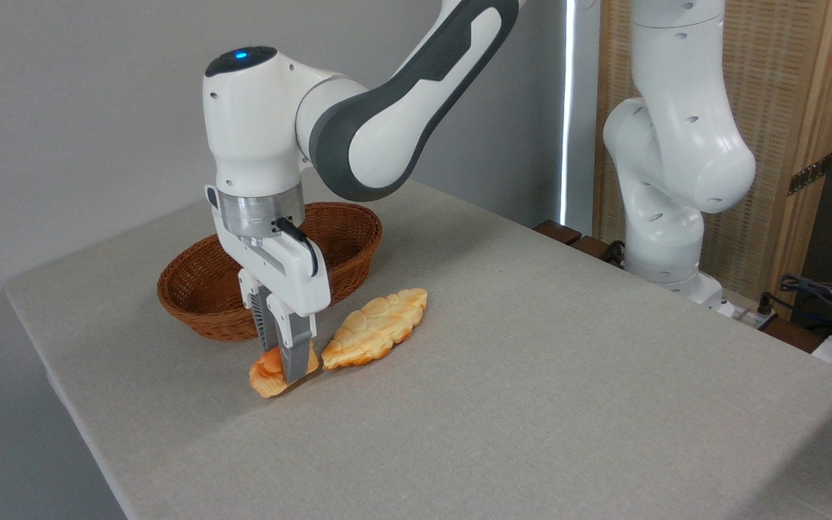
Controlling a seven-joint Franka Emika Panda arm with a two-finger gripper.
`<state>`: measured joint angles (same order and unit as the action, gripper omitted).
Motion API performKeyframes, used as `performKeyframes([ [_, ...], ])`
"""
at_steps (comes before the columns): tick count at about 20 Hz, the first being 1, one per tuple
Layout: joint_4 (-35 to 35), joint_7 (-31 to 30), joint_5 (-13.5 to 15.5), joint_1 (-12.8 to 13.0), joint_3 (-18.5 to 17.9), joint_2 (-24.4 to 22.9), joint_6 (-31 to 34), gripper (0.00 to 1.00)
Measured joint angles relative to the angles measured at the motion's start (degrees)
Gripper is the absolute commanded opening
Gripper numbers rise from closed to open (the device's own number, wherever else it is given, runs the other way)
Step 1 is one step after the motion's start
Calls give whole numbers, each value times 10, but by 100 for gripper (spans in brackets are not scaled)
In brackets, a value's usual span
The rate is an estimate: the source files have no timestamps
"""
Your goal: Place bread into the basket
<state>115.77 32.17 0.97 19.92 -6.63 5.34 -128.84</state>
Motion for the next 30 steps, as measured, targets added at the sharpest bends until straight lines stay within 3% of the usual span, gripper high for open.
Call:
performKeyframes([
  [6, -28, -8, 3, -1, -5, -14, -1, 45],
  [11, -41, -9, 62, 1, 4, -32, -1, 51],
  [13, -44, -12, 79, 2, 22, -37, -1, 68],
  [15, -44, -30, 85, 3, 44, -39, -1, 71],
  [18, -44, -72, 85, 5, 84, -39, -1, 100],
  [23, -44, -103, 85, 7, 121, -38, -1, 100],
  [30, -44, -103, 85, 7, 125, -37, -1, 100],
])
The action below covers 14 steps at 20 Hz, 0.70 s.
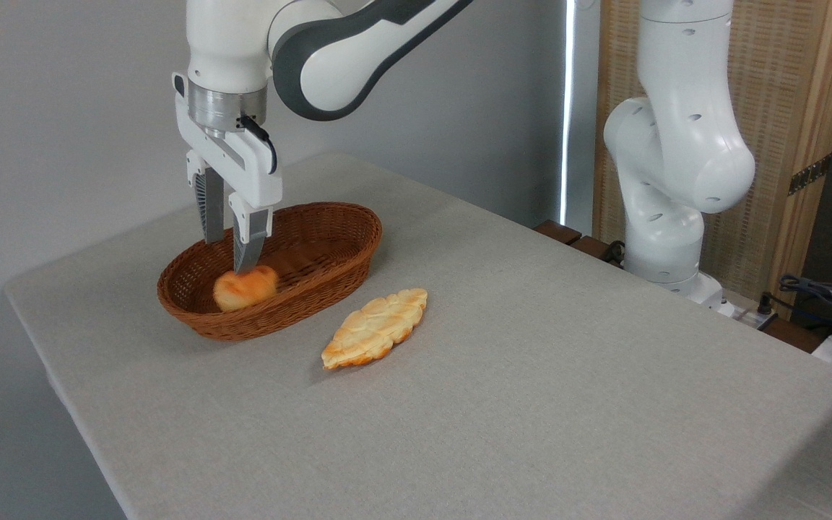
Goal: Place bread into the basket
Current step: 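Open the gripper to drop the roll into the basket, then raise the open gripper up out of the basket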
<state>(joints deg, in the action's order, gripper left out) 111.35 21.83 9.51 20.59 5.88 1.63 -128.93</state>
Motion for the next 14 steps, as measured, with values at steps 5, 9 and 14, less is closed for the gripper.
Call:
performKeyframes([
  [5, 0, 0, 0, -1, -1, 0, 0, 100],
  [9, 0, 0, -31, -8, -27, -2, 2, 100],
  [14, 0, 8, -71, -13, -94, -2, 17, 100],
])
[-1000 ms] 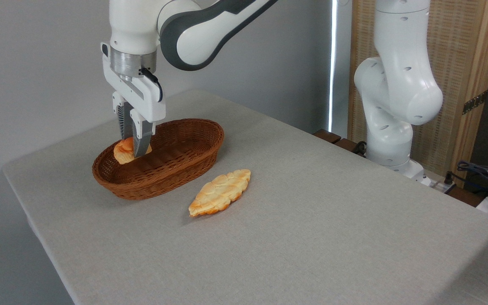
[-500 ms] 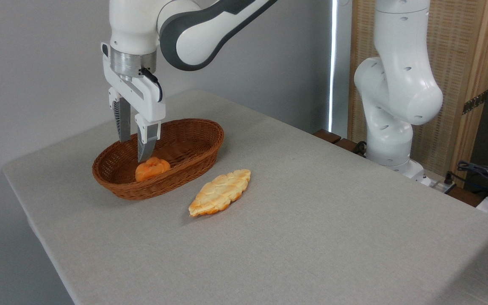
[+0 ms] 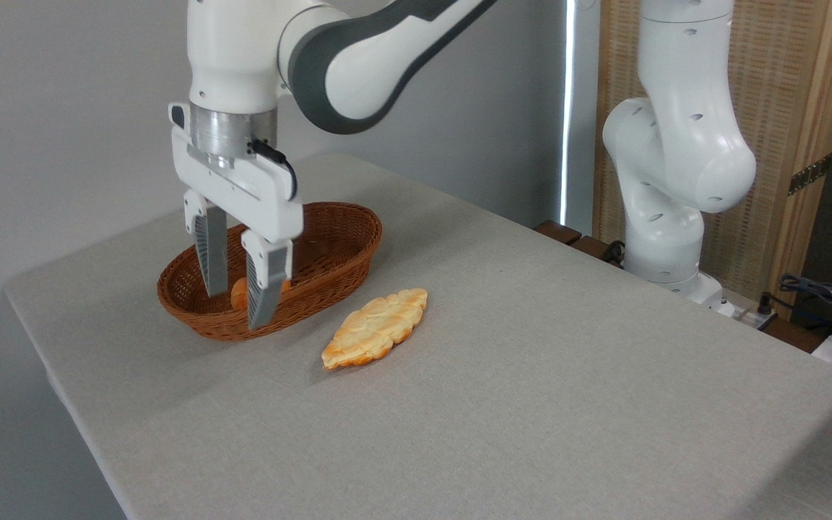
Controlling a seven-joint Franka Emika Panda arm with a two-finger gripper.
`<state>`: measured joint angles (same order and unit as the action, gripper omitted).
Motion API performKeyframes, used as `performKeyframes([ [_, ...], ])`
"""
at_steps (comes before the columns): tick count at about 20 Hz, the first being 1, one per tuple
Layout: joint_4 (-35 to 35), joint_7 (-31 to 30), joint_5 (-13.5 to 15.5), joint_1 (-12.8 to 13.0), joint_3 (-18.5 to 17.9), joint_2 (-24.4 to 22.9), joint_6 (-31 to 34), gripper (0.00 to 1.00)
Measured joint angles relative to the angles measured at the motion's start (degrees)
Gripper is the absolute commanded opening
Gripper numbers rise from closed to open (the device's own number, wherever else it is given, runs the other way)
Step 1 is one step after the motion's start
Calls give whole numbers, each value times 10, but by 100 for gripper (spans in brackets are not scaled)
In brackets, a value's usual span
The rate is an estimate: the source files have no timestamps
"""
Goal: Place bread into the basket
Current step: 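Raise the open gripper up out of the basket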
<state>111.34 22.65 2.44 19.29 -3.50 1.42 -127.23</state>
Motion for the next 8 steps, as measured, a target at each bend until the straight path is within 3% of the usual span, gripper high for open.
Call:
performKeyframes([
  [8, 0, 178, -2, -2, -71, -4, 91, 100],
])
